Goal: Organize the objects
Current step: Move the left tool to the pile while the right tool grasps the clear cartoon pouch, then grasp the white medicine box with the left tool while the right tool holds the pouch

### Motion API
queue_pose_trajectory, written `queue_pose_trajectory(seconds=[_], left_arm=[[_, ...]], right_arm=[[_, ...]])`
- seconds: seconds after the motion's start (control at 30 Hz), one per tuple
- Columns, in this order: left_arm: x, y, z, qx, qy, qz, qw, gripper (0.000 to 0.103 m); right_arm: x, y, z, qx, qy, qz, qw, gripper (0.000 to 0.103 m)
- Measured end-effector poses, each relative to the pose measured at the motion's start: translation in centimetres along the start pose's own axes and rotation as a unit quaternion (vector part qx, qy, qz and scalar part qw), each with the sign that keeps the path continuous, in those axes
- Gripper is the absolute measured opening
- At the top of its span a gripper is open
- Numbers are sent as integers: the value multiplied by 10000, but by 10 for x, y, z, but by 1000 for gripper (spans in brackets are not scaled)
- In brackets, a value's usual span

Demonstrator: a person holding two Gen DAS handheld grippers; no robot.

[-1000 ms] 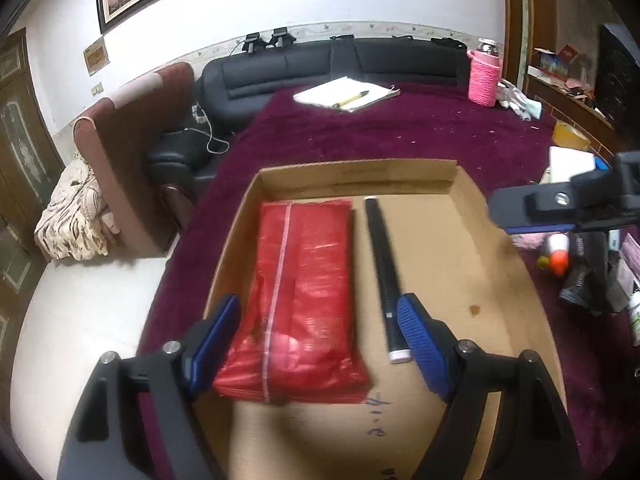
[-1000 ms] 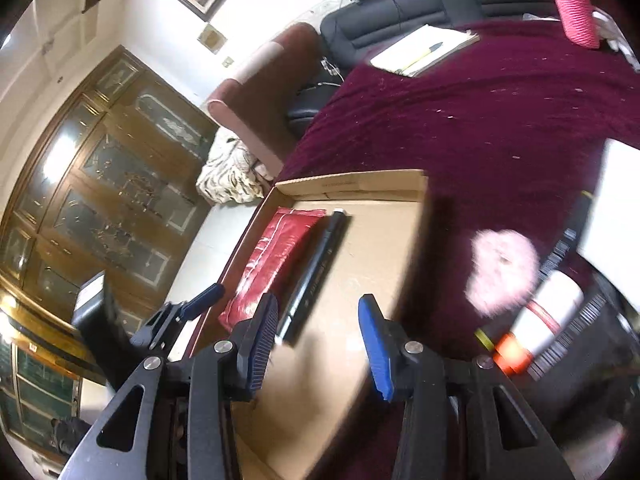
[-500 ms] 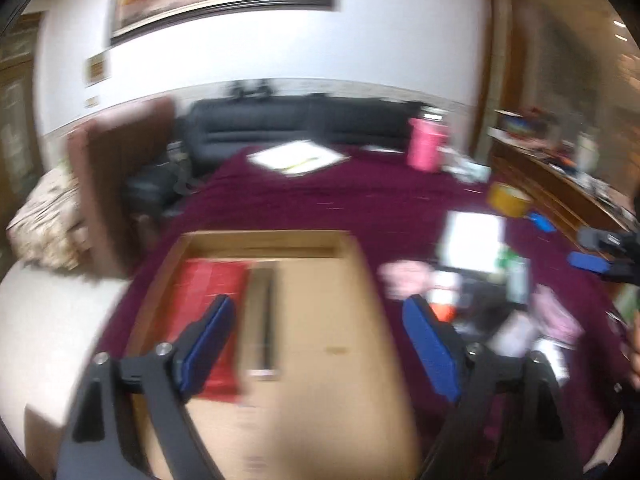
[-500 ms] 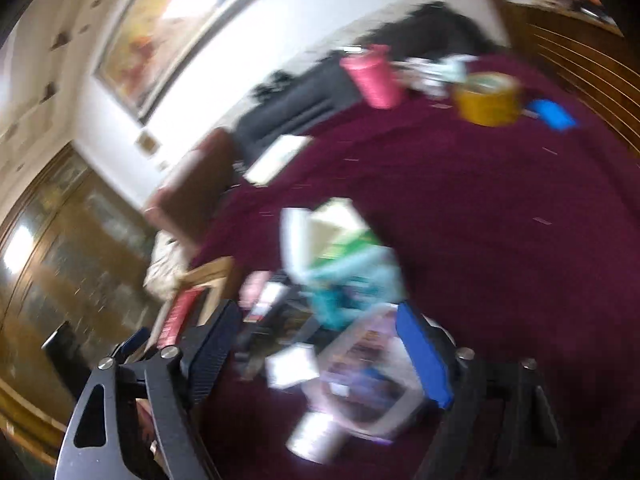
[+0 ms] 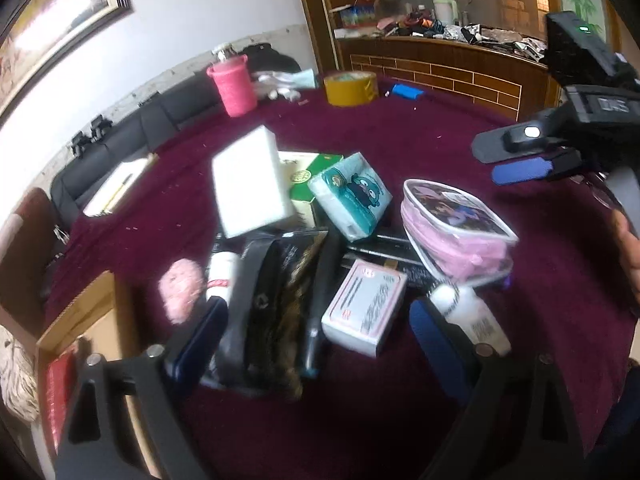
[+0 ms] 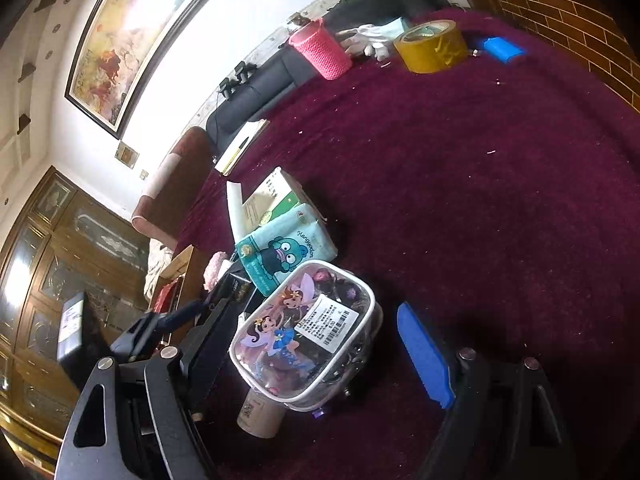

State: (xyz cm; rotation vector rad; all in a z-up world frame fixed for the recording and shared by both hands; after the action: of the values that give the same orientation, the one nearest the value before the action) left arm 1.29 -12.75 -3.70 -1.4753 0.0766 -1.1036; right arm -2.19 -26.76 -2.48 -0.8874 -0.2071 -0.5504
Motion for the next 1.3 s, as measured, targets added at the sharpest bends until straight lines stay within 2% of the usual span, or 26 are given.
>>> queue_pose_trajectory(seconds=[0.03, 0.2, 0.27, 0.3, 0.43, 0.53, 0.7, 0.9, 1.07, 1.13, 1.2, 1.3], left_arm=[[2, 3, -1, -32, 24, 37, 10000, 80], [7, 36, -19, -99, 334, 339, 9988, 68], [7, 41, -24, -396, 161, 379, 9984, 53], [5, 41, -24, -406, 130, 374, 9984, 47], [-3, 35, -26, -341, 2, 311, 9989, 47], [-12, 21, -18, -477, -410, 208, 9978, 47], [-22, 4, -6, -449, -879, -36, 9951, 48], [-28, -2, 5, -652, -1169, -133, 9909, 48], [-27, 0, 13, -864, -1383, -131, 9865, 48], [-27, -1, 13, -887, -1397, -152, 9861, 48], [-27, -2, 13, -872, -1399, -174, 9862, 48], [-28, -4, 14, -808, -1410, -218, 9865, 48]], right_arm=[[0, 2, -1, -5, 22, 35, 10000, 87], [-7, 10, -5, -64, 266, 308, 9992, 87], [-11, 16, -5, -118, 336, 439, 9984, 88], [-12, 18, -4, -143, 354, 482, 9981, 88], [-17, 30, 11, -367, 222, 649, 9970, 89], [-16, 39, 25, -707, -22, 594, 9957, 94], [-7, 54, 44, -1179, -269, 471, 9915, 99], [-15, 59, 51, -864, -481, 595, 9933, 100], [-11, 45, 56, -645, -504, 295, 9962, 100], [-7, 43, 59, -682, -532, 235, 9960, 101], [-3, 51, 69, -214, -437, 435, 9979, 101], [1, 55, 79, 121, -437, 457, 9979, 102]])
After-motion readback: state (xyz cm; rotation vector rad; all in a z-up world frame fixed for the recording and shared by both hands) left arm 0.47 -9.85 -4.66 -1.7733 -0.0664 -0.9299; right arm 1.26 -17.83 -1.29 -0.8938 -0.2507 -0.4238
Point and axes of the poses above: each gripper's, at about its wrist camera, not at the fingertips, and y roughly the way its jaws point, z to its left, x to its top, the point moved 7 cm from there along y, roughly the way its jaws point, and after that the axes turned 7 degrees about z, right-handed, at the moved point
